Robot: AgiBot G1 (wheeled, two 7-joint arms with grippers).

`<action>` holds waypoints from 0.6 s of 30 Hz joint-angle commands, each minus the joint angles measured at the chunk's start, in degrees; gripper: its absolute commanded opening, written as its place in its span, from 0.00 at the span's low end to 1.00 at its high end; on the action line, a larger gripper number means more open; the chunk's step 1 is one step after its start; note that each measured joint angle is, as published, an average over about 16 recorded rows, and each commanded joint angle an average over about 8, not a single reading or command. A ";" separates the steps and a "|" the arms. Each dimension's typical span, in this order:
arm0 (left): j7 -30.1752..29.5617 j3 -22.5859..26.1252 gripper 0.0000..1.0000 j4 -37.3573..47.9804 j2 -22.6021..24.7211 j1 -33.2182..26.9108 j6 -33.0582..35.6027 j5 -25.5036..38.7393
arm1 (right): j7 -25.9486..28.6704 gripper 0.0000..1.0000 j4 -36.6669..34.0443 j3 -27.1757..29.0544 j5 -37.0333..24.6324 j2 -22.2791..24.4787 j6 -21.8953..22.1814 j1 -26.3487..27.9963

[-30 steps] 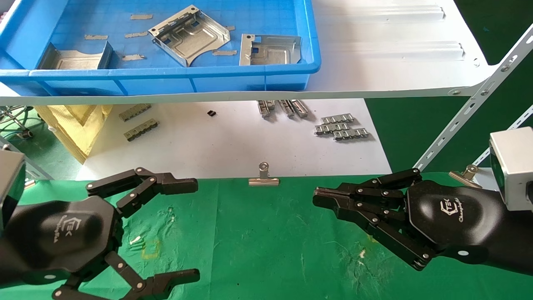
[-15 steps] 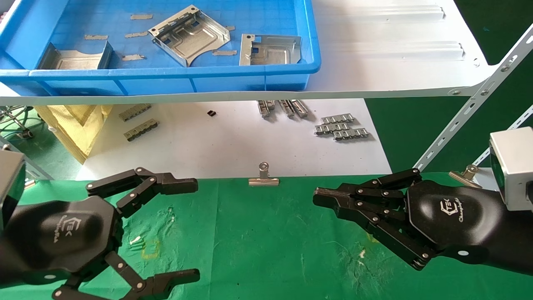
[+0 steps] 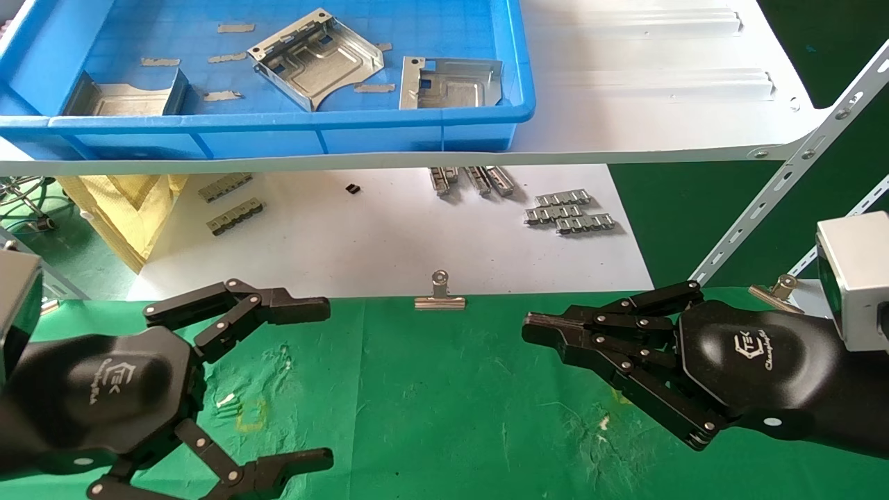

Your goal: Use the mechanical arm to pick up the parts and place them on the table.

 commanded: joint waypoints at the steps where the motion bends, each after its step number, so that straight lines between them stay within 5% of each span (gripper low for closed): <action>1: 0.00 0.00 1.00 0.00 0.00 0.00 0.00 0.00 | 0.00 0.00 0.00 0.00 0.00 0.00 0.00 0.00; 18: 0.00 0.00 1.00 0.00 0.00 0.00 0.00 0.00 | 0.00 0.00 0.00 0.00 0.00 0.00 0.00 0.00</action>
